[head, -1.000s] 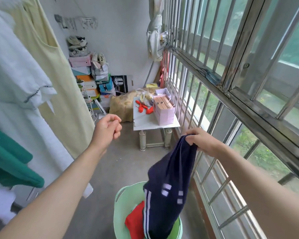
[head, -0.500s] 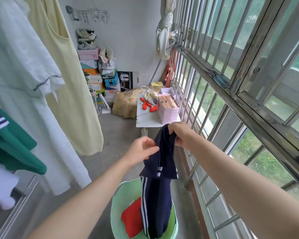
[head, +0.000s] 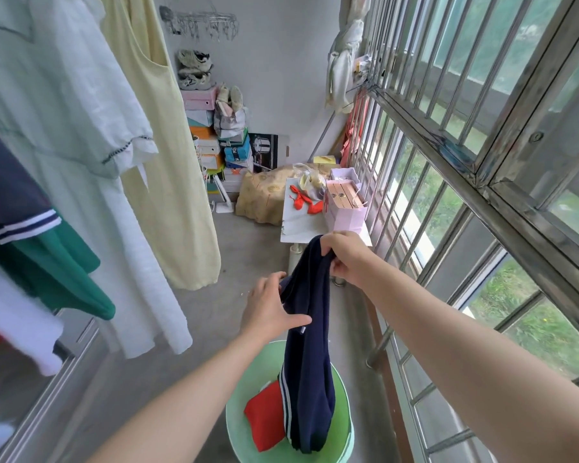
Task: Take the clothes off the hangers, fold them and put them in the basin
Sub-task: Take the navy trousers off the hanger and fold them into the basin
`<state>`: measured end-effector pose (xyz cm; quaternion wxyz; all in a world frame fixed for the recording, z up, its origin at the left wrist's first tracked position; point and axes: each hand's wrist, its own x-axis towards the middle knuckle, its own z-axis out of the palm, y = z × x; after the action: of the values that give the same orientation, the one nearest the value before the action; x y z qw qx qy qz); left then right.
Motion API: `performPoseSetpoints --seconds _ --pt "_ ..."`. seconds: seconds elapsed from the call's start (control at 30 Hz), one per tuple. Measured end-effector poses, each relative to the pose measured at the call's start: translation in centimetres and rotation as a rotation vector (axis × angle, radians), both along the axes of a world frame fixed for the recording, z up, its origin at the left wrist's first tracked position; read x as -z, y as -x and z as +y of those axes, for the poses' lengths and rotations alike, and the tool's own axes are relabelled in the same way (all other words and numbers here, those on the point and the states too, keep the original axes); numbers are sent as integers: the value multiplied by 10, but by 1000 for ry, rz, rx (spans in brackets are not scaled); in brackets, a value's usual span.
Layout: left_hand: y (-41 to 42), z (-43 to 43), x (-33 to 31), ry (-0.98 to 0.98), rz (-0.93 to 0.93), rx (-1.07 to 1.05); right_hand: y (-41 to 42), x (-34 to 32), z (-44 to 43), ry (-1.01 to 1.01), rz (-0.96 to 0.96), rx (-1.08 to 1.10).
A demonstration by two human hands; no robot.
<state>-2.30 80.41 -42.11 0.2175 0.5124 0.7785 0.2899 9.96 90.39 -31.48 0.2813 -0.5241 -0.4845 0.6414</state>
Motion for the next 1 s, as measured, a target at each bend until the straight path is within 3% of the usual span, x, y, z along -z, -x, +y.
performPoseSetpoints --seconds 0.37,0.53,0.73,0.9,1.0 --pt "-27 -1 6 -81 155 6 -9 -1 0 28 61 73" --pt "-19 6 12 -223 -14 7 -19 1 3 3 48 92" --pt "14 14 3 -153 -72 -132 -30 8 11 -56 6 42" --pt "42 23 -17 -271 -450 -197 -49 7 13 -329 -246 -116" --pt "43 25 -31 -287 -489 -134 -61 15 15 -355 -243 -161"
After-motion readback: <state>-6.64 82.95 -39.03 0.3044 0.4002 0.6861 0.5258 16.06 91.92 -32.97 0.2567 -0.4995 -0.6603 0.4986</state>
